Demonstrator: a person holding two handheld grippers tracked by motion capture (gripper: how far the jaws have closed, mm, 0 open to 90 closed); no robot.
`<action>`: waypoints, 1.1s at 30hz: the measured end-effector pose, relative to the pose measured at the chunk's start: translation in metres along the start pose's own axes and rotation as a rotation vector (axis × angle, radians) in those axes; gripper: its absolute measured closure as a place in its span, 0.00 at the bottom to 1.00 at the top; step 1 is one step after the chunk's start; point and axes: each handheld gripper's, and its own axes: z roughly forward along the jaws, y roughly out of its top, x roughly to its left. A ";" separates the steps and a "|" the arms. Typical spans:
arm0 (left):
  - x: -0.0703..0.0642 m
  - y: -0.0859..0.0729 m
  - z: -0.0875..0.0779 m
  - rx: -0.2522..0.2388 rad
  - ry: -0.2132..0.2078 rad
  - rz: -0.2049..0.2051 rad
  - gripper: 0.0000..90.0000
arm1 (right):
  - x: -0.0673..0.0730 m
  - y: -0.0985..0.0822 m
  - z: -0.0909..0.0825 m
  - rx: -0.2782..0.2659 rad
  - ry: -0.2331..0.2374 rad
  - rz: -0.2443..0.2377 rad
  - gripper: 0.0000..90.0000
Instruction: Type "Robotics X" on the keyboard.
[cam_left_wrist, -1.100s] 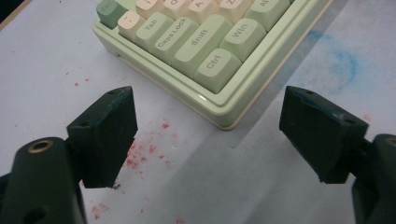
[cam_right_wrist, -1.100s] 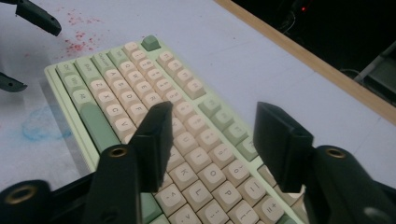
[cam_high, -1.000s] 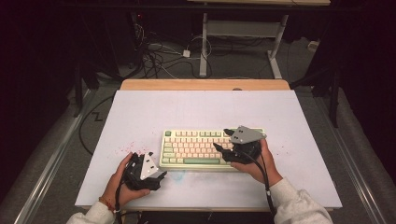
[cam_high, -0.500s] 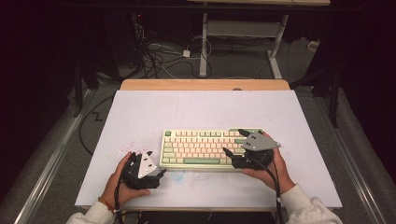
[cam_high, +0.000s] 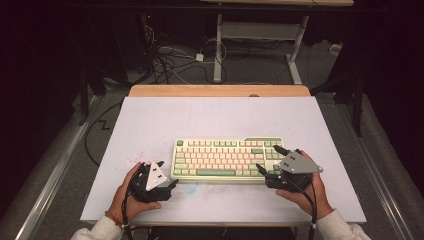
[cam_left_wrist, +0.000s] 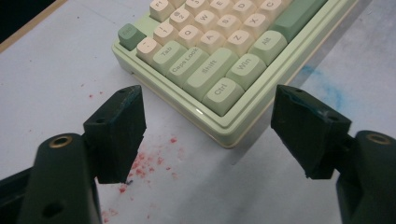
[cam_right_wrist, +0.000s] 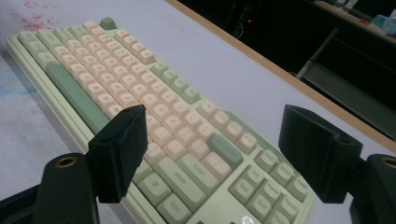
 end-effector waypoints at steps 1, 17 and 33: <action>0.001 0.001 -0.001 0.006 0.002 -0.011 0.30 | -0.001 -0.002 -0.002 0.000 -0.001 0.012 0.27; 0.010 0.038 -0.001 -0.033 -0.161 -0.048 0.72 | -0.005 -0.042 -0.032 0.083 -0.066 0.048 0.27; -0.003 0.081 0.034 0.024 -0.275 0.026 0.97 | 0.002 -0.052 -0.032 0.129 -0.048 0.030 0.27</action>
